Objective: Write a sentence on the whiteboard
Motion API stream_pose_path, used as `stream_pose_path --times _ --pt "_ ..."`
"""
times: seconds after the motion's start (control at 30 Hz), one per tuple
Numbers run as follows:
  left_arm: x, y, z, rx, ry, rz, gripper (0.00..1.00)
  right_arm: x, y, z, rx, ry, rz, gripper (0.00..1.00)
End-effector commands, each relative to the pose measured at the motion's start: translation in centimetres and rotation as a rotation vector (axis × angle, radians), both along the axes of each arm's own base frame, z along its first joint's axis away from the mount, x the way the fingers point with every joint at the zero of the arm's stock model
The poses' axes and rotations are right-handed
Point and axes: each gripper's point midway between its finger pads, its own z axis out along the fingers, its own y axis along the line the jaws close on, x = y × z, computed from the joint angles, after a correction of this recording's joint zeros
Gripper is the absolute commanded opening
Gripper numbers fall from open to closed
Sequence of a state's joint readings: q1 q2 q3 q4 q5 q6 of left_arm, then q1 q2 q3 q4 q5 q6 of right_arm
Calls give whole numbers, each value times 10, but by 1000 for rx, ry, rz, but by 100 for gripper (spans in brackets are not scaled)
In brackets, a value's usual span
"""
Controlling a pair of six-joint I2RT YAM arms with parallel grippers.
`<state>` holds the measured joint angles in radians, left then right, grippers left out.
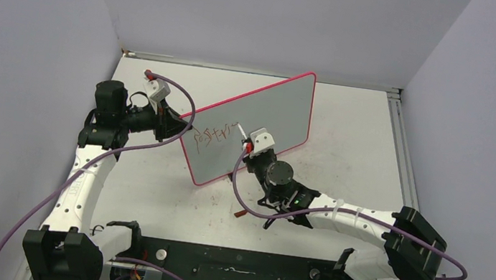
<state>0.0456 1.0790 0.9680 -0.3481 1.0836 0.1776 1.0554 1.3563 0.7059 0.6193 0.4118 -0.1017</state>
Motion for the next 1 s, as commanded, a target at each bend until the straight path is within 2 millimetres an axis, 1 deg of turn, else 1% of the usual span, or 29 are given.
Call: stream_pose_path --times 0.0,0.27,0.37,0.6,0.8,0.97 --pt "-3 0 -3 22 -5 -12 0 3 12 32 71 -59 15 5" --pt "-3 0 -3 22 -6 -13 0 6 18 35 71 -69 24 5" --pt "-3 0 -2 22 -7 -13 0 7 19 30 58 -62 22 5" --pt "-3 0 -2 22 -9 -13 0 6 15 6 32 -7 9 5" --pt "-3 0 -2 22 -9 -13 0 0 12 -20 14 54 13 5" --pt "-3 0 -2 21 -6 -13 0 -5 10 -35 -4 88 17 5"
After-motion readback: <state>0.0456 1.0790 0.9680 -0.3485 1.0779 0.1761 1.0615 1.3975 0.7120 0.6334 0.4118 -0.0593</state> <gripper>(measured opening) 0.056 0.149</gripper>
